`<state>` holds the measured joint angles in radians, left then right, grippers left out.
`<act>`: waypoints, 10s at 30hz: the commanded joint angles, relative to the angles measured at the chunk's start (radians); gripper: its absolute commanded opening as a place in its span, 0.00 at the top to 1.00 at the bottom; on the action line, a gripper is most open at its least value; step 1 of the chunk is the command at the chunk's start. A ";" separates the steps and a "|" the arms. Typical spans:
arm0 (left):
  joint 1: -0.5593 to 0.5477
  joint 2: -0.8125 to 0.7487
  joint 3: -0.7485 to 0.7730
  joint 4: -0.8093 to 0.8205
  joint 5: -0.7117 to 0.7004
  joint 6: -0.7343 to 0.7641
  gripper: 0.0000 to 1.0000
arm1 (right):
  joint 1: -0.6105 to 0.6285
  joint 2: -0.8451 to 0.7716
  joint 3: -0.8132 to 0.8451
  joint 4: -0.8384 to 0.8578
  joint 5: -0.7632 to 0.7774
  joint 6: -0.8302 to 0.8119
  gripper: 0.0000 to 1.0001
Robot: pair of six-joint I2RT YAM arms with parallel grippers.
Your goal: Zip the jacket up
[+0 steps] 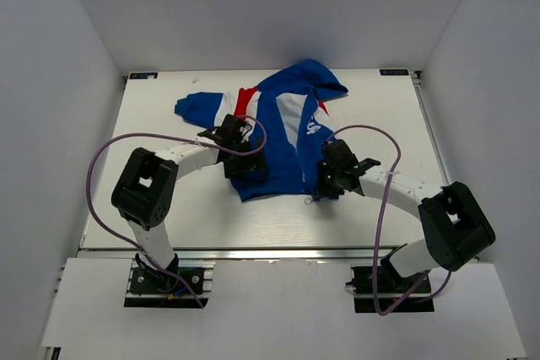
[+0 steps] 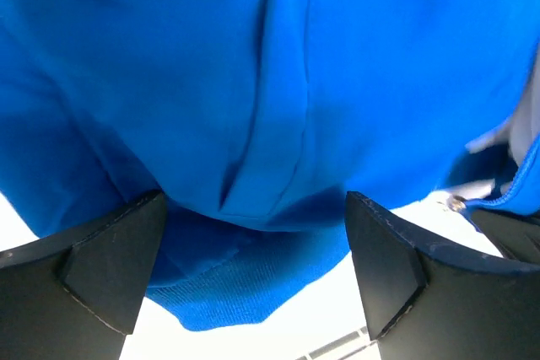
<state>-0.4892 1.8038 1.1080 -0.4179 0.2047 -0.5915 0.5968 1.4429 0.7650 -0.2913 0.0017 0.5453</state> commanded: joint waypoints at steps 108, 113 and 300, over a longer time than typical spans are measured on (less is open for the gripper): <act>-0.347 0.078 0.194 -0.432 -0.277 0.030 0.57 | -0.111 0.134 -0.016 -0.039 -0.051 0.041 1.00; -0.342 0.080 0.190 -0.392 -0.272 0.027 0.64 | -0.112 0.132 -0.021 -0.031 -0.058 0.041 1.00; -0.101 -0.489 -0.451 0.645 0.473 -0.180 0.20 | -0.120 -0.251 -0.188 0.702 -0.766 -0.084 1.00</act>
<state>-0.5930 1.3075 0.6613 0.0864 0.5579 -0.7280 0.4789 1.2179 0.5812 0.3492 -0.7364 0.4500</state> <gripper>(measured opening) 0.798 0.019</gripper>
